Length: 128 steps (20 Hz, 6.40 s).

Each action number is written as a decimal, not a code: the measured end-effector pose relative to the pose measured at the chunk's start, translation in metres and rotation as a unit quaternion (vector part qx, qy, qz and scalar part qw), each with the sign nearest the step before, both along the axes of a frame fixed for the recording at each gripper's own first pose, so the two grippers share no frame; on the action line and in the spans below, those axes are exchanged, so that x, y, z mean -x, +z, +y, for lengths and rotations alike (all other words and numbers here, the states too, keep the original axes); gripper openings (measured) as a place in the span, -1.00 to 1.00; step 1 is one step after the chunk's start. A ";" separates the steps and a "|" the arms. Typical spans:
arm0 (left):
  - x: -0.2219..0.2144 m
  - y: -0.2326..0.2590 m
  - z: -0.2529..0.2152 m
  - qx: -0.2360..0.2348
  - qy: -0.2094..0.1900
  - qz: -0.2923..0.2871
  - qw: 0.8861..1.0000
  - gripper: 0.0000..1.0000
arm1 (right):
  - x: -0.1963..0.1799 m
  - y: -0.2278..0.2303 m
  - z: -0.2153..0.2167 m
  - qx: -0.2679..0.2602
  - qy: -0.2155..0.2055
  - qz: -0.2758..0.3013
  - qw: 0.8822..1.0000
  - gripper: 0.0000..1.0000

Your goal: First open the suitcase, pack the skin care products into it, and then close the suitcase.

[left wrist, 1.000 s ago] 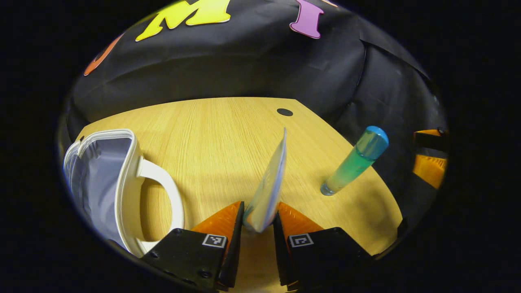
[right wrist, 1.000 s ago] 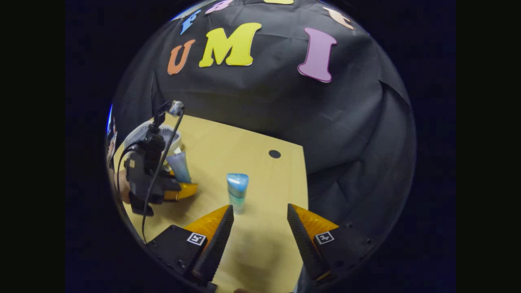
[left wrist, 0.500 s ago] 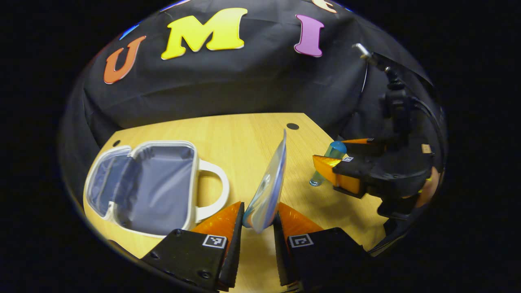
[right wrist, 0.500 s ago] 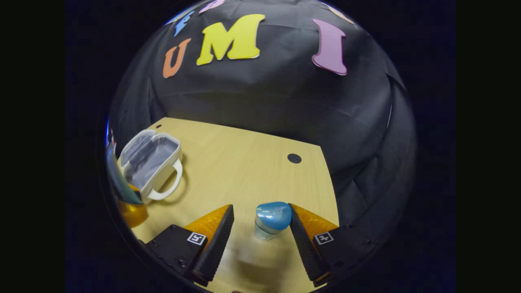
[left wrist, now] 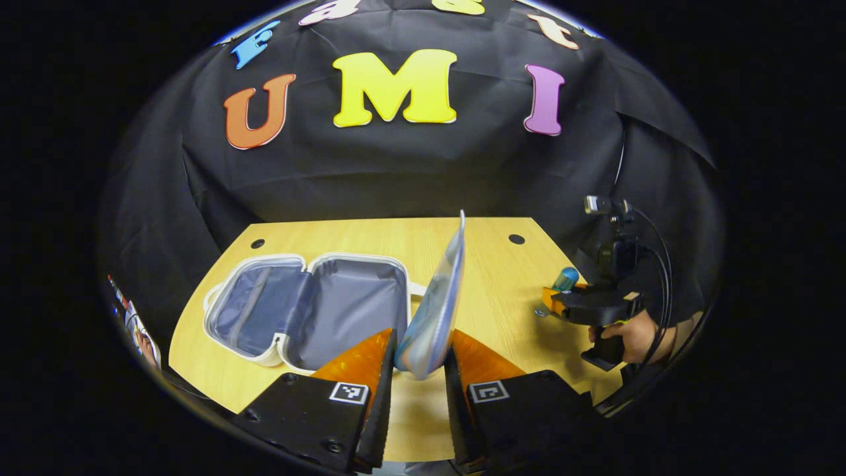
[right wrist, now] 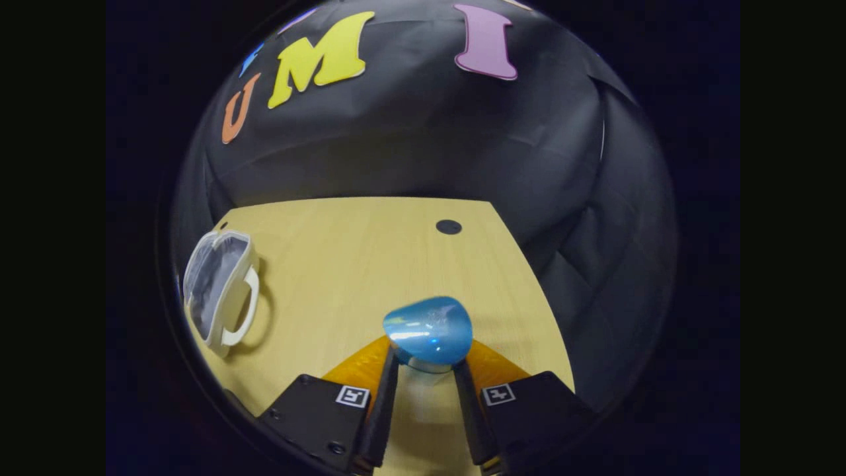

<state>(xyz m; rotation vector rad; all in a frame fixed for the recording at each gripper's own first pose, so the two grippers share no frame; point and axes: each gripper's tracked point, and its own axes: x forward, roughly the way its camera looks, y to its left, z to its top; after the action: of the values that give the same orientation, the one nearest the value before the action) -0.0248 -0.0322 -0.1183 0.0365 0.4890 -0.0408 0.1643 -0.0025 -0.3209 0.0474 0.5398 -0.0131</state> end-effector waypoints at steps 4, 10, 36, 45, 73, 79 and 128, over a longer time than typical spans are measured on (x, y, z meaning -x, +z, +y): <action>-0.010 0.009 0.030 0.004 -0.006 -0.011 1.000 -0.17 | 0.013 -0.001 -0.005 -0.006 -0.041 0.009 0.999 -0.18; -0.032 -0.019 0.077 0.009 -0.020 0.004 1.000 -0.17 | 0.063 0.031 -0.012 -0.014 -0.084 0.008 0.996 -0.18; -0.089 -0.214 0.147 -0.022 0.033 0.296 0.954 -0.17 | 0.170 0.127 -0.013 0.007 -0.097 -0.019 0.995 -0.18; -0.094 -0.214 0.141 -0.007 0.034 0.292 0.956 -0.13 | 0.166 0.120 0.010 0.000 -0.079 -0.008 0.997 -0.23; 0.041 0.145 0.239 0.020 0.027 -0.290 0.956 0.92 | 0.083 0.027 0.385 -0.006 0.154 0.136 0.979 -0.18; 0.040 0.137 0.261 0.024 0.043 -0.275 0.960 0.93 | 0.048 0.018 0.390 -0.016 0.112 0.154 0.982 -0.18; -0.088 -0.143 0.469 0.491 0.216 0.040 0.843 0.75 | 0.221 0.354 0.142 0.052 0.002 -0.257 0.965 0.59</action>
<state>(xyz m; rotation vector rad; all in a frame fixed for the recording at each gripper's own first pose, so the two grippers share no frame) 0.0634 0.4366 -0.2614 -1.0951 0.5045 0.1553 -0.0565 0.1398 0.0329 -0.0523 0.0194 -0.0236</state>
